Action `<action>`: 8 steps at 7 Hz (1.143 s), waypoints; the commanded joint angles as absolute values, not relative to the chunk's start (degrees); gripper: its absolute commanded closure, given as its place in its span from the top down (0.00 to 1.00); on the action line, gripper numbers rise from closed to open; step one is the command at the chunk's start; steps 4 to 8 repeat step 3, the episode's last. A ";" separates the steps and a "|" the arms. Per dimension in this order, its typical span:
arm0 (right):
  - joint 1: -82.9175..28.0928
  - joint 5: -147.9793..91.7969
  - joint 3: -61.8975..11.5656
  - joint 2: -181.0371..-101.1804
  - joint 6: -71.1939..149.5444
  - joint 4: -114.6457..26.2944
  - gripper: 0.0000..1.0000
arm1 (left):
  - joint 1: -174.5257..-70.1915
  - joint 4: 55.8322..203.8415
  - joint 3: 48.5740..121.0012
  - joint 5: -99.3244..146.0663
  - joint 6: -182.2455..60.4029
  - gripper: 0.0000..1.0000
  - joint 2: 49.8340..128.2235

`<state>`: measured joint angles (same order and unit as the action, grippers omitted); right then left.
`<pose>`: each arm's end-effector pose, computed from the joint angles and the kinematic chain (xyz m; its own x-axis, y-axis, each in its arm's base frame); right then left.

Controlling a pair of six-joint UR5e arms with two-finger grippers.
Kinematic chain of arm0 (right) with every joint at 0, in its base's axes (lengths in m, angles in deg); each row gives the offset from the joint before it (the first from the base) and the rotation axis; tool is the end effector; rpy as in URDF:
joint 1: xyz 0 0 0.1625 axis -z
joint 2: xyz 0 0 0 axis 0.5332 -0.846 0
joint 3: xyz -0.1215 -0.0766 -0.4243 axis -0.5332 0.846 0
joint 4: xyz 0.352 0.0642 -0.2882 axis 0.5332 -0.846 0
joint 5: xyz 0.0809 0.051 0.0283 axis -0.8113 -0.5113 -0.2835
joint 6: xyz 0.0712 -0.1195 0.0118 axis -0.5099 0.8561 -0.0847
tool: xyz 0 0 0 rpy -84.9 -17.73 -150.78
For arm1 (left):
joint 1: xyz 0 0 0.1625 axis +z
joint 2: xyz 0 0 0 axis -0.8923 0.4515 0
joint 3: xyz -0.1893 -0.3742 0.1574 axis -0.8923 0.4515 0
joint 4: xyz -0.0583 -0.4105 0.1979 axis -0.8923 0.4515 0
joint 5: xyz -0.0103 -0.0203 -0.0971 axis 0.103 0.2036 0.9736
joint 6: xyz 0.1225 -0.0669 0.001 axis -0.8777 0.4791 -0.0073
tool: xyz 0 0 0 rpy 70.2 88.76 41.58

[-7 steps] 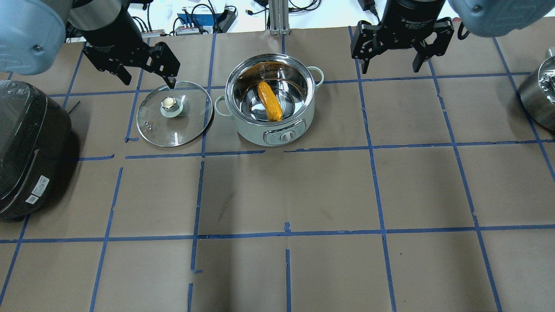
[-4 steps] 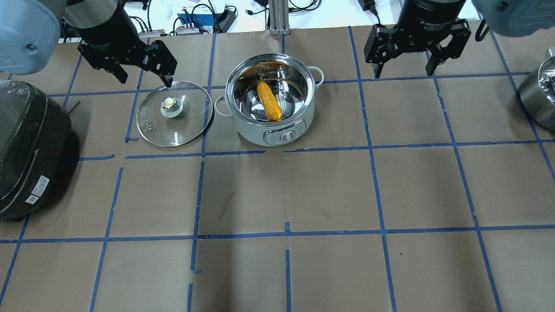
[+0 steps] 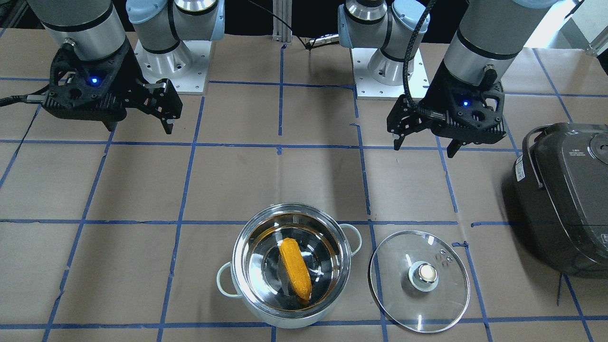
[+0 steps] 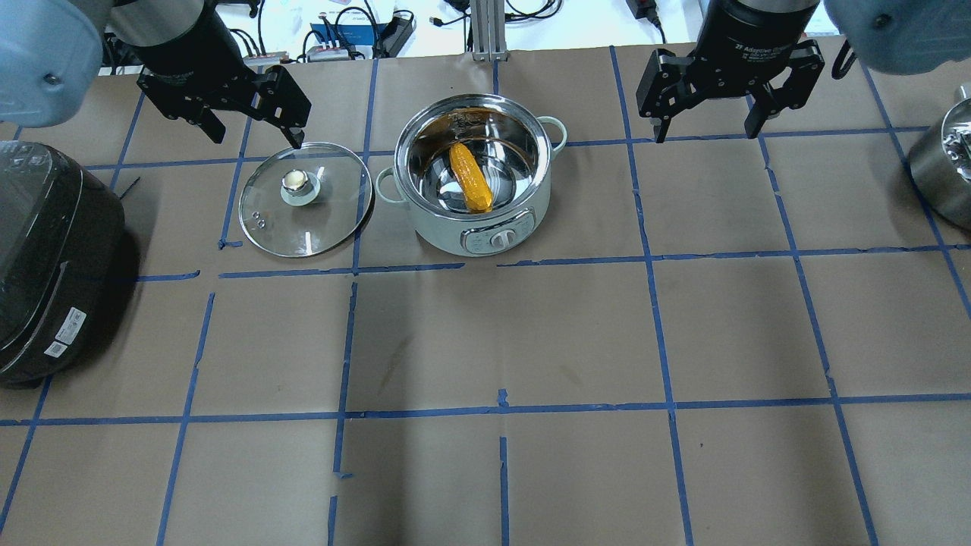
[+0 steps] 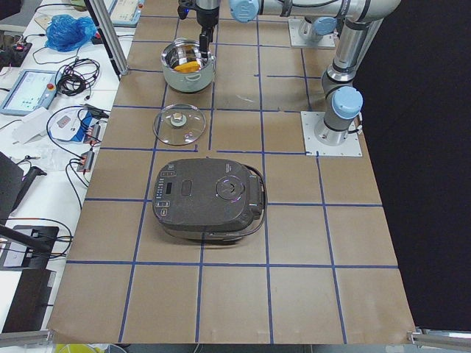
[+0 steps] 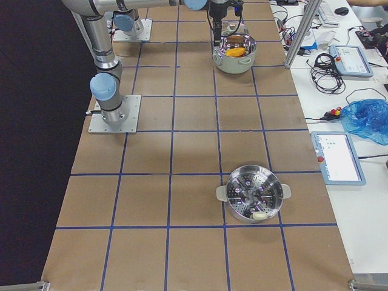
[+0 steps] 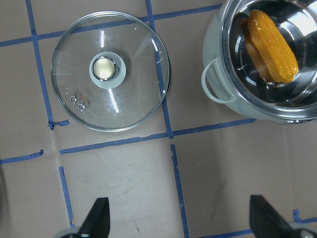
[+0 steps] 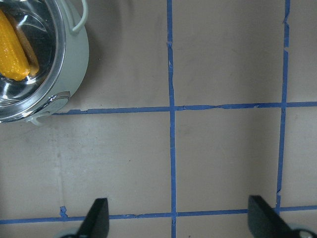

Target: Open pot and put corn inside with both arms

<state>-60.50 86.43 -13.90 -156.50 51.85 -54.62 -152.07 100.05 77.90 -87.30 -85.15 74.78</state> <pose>0.1571 -0.5710 0.4979 -0.9995 0.0196 0.0252 0.0192 0.9997 -0.0148 -0.1241 -0.5933 0.4807 -0.9891 0.1469 0.0030 0.1463 0.9866 -0.0726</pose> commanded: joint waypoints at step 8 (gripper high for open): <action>-60.51 86.42 -13.91 -156.47 51.90 -54.62 1.00 | -153.07 100.13 78.28 -87.20 -85.14 1.00 74.97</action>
